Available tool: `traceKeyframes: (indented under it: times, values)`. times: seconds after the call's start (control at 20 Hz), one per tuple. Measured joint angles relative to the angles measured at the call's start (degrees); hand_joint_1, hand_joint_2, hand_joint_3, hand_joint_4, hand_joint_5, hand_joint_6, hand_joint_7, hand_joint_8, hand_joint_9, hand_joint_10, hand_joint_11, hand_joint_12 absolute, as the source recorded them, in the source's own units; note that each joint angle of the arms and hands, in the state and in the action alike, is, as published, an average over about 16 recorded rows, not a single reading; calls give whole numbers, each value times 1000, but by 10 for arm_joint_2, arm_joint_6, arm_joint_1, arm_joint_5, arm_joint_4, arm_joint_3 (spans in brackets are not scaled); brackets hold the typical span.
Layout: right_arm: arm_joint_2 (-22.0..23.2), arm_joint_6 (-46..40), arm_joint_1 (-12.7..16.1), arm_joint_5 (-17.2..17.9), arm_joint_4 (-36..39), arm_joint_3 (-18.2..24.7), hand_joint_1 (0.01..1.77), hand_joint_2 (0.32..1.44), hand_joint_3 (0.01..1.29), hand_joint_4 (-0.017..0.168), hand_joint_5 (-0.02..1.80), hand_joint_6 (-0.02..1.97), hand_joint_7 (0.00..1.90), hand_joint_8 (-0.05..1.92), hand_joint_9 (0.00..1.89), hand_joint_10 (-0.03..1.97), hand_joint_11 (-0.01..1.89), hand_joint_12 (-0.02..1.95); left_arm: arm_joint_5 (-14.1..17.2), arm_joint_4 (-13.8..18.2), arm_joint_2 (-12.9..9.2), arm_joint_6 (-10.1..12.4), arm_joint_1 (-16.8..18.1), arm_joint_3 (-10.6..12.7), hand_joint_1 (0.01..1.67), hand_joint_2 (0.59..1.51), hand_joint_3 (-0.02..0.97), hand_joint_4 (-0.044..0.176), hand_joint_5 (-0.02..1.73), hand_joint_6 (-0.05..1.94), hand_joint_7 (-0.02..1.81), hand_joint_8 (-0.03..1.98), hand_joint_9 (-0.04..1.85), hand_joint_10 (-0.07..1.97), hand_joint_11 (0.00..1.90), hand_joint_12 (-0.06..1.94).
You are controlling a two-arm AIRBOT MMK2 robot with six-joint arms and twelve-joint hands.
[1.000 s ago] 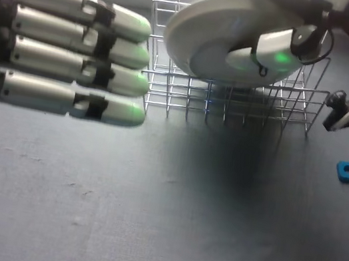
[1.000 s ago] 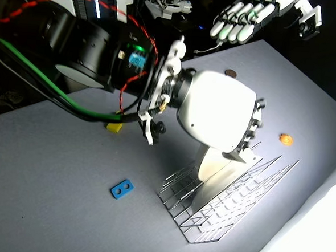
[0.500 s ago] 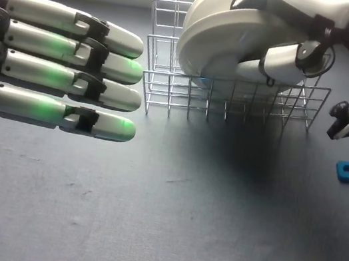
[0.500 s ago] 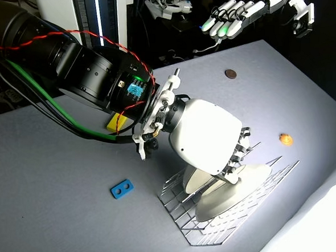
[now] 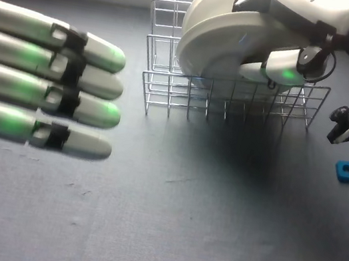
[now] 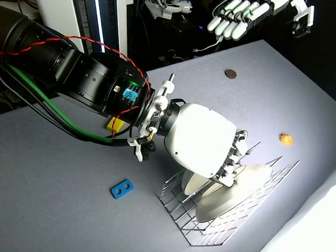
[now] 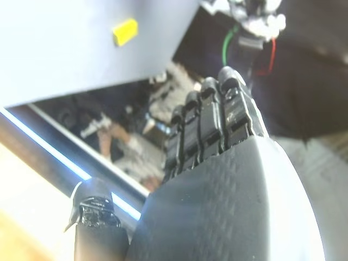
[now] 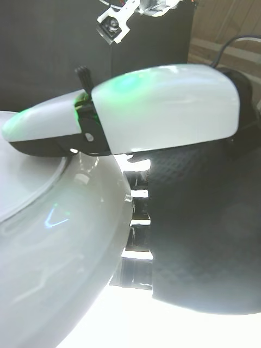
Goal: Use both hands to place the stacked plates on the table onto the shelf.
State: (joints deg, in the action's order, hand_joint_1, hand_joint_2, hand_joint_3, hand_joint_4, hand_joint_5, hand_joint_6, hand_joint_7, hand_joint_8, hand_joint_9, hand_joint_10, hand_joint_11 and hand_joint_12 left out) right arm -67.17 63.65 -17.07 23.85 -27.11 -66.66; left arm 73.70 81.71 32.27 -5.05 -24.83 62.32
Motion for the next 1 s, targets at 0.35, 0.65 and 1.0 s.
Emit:
traceKeyframes:
  times: [0.35,0.65,1.0]
  values:
    - [10,1,4,-4,0,12,1126,1075,14,-7,549,1330,669,1197,630,1002,477,1587,40,-8,2,-36,-2,1,21,1132,-2,2,113,13,139,9,114,12,19,267]
    - [29,3,16,-11,0,31,1070,1046,14,-6,401,1386,453,1389,448,1462,418,1781,51,-9,4,-46,-2,-3,20,1132,-1,1,110,13,137,9,115,12,19,278]
    - [66,7,44,-10,12,70,1040,1011,14,-5,287,1487,297,1677,345,1826,425,1922,51,-2,3,-50,-4,-3,21,1132,-2,1,125,13,157,9,132,12,18,317]
